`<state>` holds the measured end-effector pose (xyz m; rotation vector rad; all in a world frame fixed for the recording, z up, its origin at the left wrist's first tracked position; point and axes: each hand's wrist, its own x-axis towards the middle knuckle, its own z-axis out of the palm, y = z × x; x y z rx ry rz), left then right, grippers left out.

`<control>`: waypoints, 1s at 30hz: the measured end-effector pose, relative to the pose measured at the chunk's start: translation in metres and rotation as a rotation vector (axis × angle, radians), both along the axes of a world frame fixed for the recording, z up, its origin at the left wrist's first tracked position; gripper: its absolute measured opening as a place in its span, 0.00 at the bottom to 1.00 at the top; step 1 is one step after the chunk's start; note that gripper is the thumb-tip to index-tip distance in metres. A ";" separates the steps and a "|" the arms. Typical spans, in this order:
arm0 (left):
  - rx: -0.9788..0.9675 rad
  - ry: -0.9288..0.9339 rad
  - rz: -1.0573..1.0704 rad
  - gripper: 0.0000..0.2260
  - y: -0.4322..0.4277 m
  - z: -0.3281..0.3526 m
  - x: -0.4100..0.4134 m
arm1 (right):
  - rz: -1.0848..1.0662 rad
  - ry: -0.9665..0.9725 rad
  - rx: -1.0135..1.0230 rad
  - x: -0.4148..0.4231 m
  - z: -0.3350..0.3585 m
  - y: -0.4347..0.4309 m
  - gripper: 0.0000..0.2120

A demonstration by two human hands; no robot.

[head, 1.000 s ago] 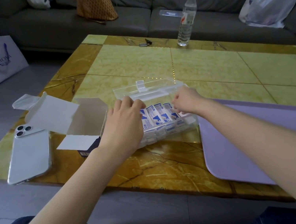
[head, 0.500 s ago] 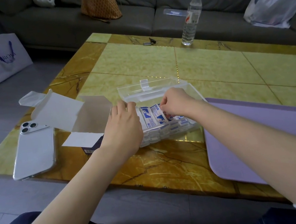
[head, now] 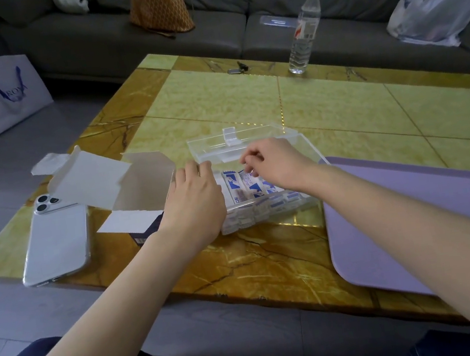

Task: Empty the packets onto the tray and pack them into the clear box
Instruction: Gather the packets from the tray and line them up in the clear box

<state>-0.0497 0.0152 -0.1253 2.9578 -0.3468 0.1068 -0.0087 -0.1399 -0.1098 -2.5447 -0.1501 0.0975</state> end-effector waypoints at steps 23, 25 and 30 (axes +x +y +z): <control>-0.703 0.389 0.413 0.23 -0.032 0.009 0.058 | -0.061 -0.223 -0.028 -0.050 -0.034 -0.077 0.15; -0.780 0.406 0.475 0.23 -0.035 0.011 0.068 | -0.035 -0.181 -0.004 -0.051 -0.030 -0.078 0.14; -0.876 0.382 0.538 0.17 -0.035 0.007 0.081 | 0.061 -0.126 0.019 -0.054 -0.025 -0.087 0.08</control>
